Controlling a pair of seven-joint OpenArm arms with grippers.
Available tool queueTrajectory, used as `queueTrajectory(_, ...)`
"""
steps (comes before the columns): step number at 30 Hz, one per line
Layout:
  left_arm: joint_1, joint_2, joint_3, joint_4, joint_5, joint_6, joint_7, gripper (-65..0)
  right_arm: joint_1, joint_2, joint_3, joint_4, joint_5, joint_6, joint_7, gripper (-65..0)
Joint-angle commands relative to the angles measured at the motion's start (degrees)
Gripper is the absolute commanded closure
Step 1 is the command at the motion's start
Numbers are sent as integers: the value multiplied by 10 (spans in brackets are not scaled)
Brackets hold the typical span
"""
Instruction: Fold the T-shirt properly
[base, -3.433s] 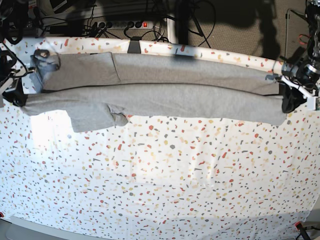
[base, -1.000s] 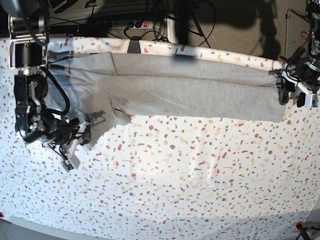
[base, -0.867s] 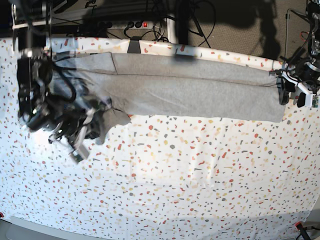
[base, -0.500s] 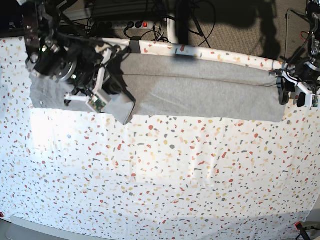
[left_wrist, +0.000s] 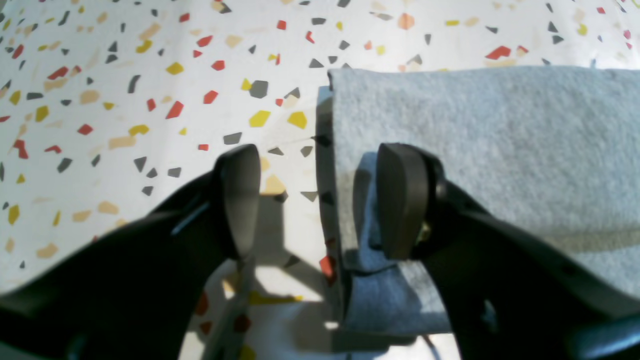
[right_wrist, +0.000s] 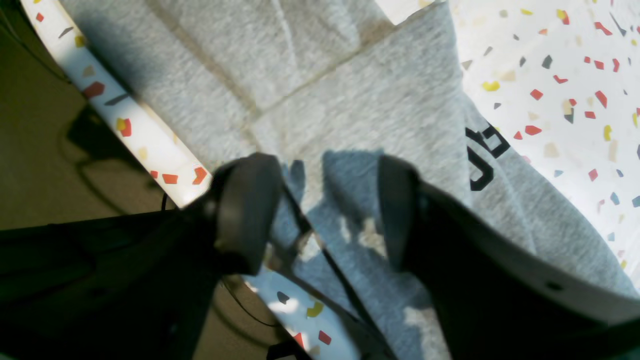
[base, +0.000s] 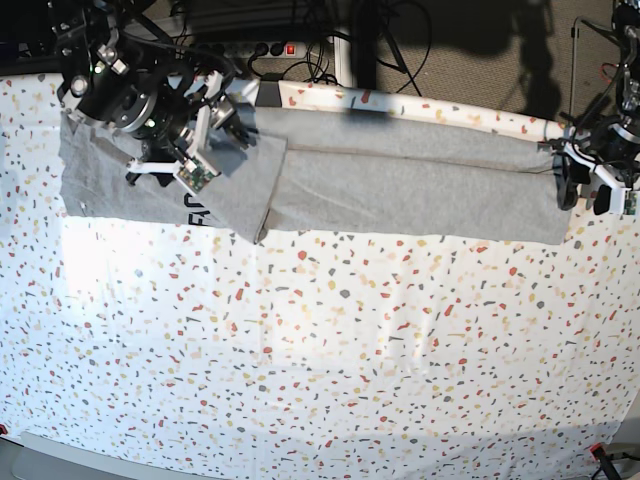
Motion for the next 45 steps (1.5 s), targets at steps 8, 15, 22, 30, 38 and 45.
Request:
queueTrajectory(8,-5,-42,-63,10,-146,-55,61,-361,5,5,3,10,4,-8,13,-347)
queueTrajectory(15,-8,-43,-57,-16,-226,-136,117,-361,5,5,3,10,5,-21,9,-347)
queueTrajectory(22,-60,-43,-15,-110,-273,-188,155,-361,5,5,3,10,7,-21,-8,-347)
queueTrajectory(30,-134,-34,47,-187,-293,-188,224,-361,5,5,3,10,6,-21,-23,-347)
queueTrajectory(38,-143,-15,61,-213,-326,-188,319,-350,5,5,3,10,4,-20,-22,-347)
queueTrajectory(45,-143,-21,61,-213,-336,-188,299,-26,10,5,4,10,1,-21,-22,-347)
